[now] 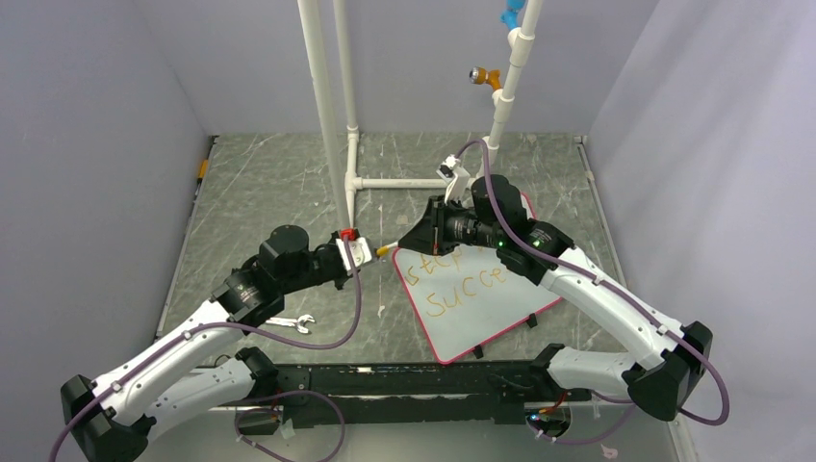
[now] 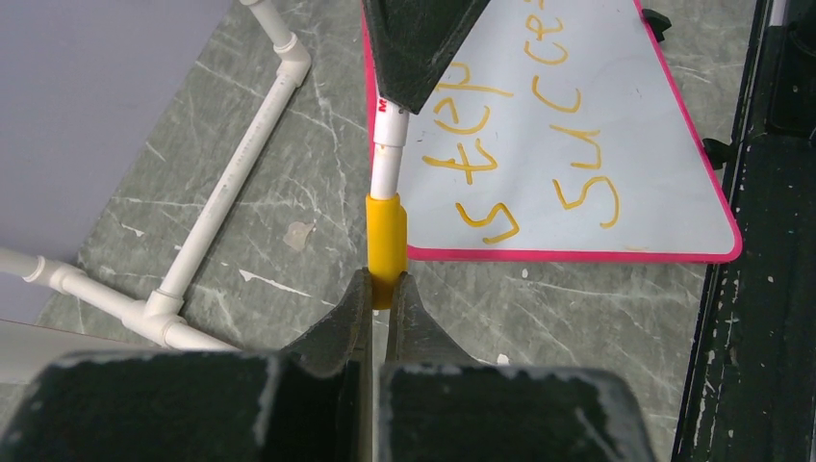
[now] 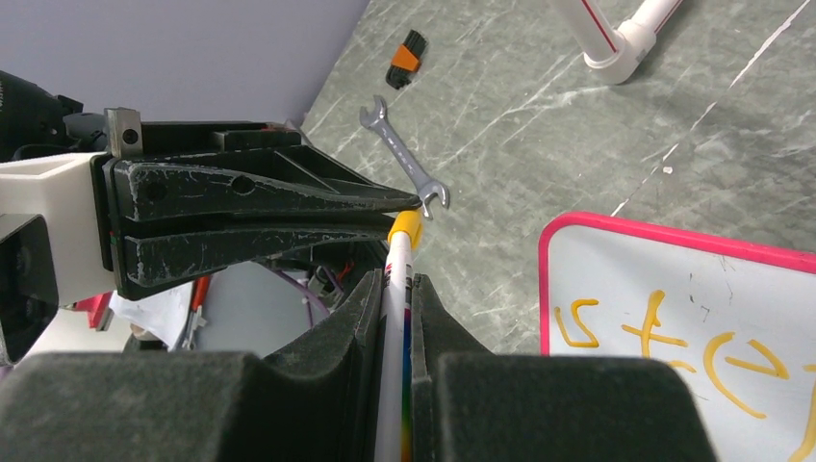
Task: Write a sentence on the whiteboard
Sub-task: Insert the pen cap into the whiteboard marker.
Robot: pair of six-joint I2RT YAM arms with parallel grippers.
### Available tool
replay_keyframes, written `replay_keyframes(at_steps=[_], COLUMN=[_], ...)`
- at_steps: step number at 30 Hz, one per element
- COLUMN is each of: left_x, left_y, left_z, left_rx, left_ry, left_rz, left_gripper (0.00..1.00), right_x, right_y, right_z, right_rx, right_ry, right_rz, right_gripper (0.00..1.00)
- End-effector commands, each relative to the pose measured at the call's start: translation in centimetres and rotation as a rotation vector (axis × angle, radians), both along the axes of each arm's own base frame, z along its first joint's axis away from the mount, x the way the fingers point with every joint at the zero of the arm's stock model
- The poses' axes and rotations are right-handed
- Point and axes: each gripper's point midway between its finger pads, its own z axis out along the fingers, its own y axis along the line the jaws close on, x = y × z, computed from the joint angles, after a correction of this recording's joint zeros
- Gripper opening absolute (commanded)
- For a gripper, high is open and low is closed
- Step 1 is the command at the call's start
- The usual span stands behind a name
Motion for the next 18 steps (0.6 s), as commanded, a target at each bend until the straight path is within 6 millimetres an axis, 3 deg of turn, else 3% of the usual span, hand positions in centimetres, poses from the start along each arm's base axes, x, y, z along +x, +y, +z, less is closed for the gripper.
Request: replay_keyframes(at_steps=[1, 6, 18], left_x=[-0.5, -0.6, -0.4], left_y=[-0.6, -0.4, -1.1], left_z=[2.5, 2.7, 2.9], left_rx=[-0.078, -0.089, -0.083], left_ry=[-0.060, -0.061, -0.012], left_rz=[-0.039, -0.035, -0.040], left_gripper=[0.00, 0.00, 0.00], right_x=[1.1, 1.1, 0.2], right_y=[0.1, -0.1, 1.5], right_z=[2.0, 2.1, -0.5], right_rx=[0.023, 0.025, -0.098], right_ry=[-0.066, -0.074, -0.060], right_rz=[-0.030, -0.038, 0.016], right_gripper=[0.00, 0.00, 0.00])
